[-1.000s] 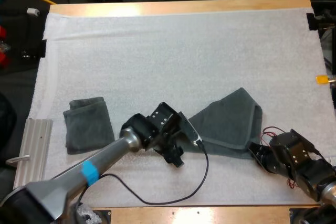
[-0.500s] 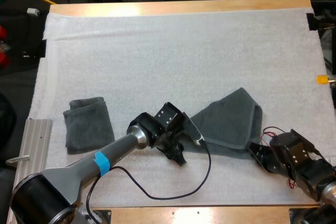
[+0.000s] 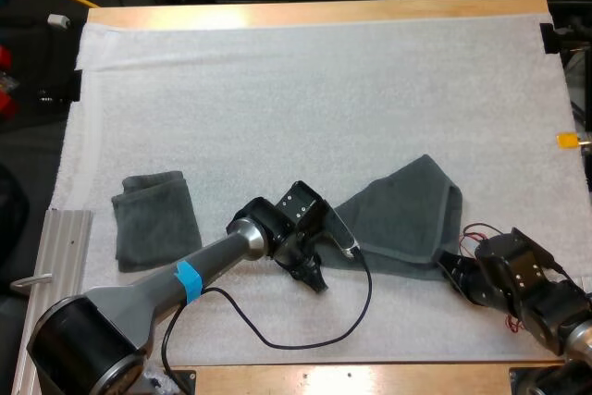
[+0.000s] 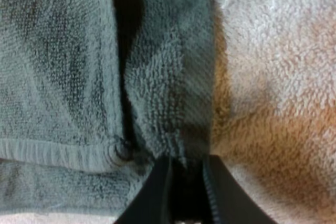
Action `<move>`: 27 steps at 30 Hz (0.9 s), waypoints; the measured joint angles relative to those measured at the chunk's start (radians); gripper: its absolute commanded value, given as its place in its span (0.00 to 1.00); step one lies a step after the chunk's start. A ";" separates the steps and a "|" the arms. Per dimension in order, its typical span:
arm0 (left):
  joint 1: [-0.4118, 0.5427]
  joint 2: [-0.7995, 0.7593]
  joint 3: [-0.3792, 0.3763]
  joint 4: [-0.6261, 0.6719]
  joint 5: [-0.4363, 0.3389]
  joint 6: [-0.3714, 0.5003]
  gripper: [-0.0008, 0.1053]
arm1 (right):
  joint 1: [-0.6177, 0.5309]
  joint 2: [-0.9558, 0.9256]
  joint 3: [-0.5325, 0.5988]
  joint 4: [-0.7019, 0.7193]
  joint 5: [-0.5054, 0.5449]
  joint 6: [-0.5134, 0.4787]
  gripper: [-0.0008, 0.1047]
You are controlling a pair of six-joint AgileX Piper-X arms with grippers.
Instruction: Pick towel from pile, fold and stack
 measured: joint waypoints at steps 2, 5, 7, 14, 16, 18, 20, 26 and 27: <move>0.000 0.000 -0.004 0.016 0.000 0.000 0.10 | 0.000 0.000 0.000 0.000 0.000 0.000 0.01; 0.000 0.000 -0.017 0.048 0.000 0.000 0.01 | 0.000 0.000 0.000 0.000 0.000 0.000 0.01; 0.000 -0.002 -0.029 0.065 0.000 0.000 0.01 | 0.000 0.000 0.000 0.000 0.000 -0.004 0.01; 0.000 -0.112 -0.059 0.127 0.000 0.000 0.01 | 0.000 0.000 -0.059 0.044 -0.005 -0.099 0.01; 0.000 -0.168 -0.060 0.160 0.000 0.000 0.01 | 0.000 0.000 -0.125 0.097 0.009 -0.145 0.01; 0.000 -0.218 -0.060 0.195 0.000 0.000 0.01 | 0.000 0.000 -0.214 0.152 0.027 -0.201 0.01; 0.000 -0.279 -0.061 0.235 0.000 0.000 0.01 | 0.000 0.000 -0.310 0.213 0.035 -0.260 0.01; 0.000 -0.432 -0.152 0.371 0.000 0.000 0.01 | 0.000 0.000 -0.587 0.442 0.067 -0.397 0.01; 0.000 -0.454 -0.177 0.395 0.000 0.000 0.01 | 0.000 0.000 -0.633 0.476 0.069 -0.410 0.01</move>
